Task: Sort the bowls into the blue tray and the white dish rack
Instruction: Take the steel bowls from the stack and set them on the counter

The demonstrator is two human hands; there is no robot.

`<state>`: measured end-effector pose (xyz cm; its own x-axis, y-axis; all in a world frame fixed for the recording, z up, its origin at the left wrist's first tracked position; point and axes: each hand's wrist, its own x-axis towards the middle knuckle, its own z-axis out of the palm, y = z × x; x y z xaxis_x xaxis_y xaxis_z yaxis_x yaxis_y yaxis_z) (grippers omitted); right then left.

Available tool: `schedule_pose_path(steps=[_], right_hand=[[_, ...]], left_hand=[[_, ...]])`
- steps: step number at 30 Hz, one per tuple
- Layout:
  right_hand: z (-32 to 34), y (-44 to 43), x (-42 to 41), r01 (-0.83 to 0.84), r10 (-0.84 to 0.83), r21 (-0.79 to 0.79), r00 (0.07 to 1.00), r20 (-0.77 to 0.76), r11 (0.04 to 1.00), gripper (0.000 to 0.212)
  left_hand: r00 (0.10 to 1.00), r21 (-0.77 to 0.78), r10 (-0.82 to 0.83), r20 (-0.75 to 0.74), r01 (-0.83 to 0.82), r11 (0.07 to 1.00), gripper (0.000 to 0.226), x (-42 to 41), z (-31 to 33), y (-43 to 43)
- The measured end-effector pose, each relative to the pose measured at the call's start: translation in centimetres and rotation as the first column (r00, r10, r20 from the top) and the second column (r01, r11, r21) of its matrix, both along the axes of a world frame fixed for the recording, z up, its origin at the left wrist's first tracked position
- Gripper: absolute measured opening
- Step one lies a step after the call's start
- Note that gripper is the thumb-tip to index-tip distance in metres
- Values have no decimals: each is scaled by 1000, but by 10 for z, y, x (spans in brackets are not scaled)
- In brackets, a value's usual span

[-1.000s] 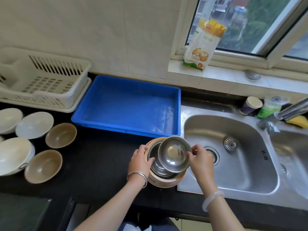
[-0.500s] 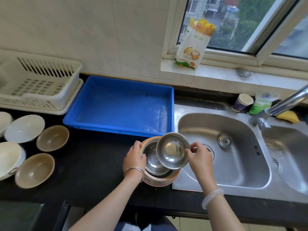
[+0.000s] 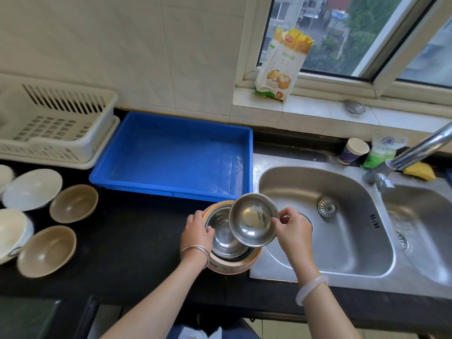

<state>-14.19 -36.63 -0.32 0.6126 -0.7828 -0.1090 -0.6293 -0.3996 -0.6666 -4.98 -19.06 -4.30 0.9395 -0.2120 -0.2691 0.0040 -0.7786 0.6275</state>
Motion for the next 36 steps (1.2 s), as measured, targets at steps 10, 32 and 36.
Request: schedule_pose_path(steps=[10,32,36], right_hand=[[1,-5,-1,22,-22,25,1000,-12,999,12],[27,0,12,-107,99,218,994,51,970,12],[34,8,30,-169,127,340,982,141,925,11]], left_hand=[[1000,19,-22,-12,22,1000,19,5,0,-1],[990,-152,132,44,-124,981,16,15,41,14],[972,-229,227,-57,-234,945,9,26,50,40]])
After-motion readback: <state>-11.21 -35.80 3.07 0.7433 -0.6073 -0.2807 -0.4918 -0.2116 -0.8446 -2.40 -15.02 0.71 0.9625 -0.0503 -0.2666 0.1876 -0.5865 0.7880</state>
